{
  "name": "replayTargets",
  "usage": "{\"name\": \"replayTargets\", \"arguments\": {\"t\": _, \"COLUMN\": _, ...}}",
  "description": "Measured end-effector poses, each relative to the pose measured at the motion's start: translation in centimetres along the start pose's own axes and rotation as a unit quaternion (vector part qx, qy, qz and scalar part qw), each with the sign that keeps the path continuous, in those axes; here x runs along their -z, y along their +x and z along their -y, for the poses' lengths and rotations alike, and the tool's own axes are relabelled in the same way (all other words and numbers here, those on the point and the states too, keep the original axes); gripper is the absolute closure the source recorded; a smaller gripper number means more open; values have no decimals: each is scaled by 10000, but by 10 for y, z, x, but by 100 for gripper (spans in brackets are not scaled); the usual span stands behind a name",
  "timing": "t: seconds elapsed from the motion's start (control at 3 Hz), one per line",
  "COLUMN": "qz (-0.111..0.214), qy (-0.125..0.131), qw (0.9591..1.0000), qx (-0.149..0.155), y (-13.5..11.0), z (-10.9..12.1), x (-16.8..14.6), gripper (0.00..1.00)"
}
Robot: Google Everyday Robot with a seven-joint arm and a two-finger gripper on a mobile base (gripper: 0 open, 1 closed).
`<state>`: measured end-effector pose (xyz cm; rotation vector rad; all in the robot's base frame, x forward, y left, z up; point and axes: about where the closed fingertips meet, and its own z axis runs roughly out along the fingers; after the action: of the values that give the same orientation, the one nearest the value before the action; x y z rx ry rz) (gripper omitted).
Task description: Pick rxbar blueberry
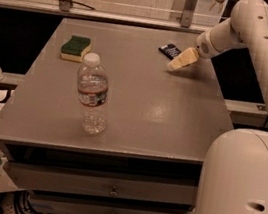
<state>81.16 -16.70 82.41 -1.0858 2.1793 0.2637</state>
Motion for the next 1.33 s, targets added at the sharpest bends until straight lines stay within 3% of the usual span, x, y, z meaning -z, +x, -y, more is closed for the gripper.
{"name": "replayTargets", "arguments": {"t": 0.33, "qz": -46, "qy": -22, "qw": 9999, "qx": -115, "y": 6, "z": 2, "x": -3, "gripper": 18}}
{"name": "replayTargets", "arguments": {"t": 1.33, "qz": -158, "qy": -57, "qw": 9996, "qx": -218, "y": 9, "z": 2, "x": -3, "gripper": 87}}
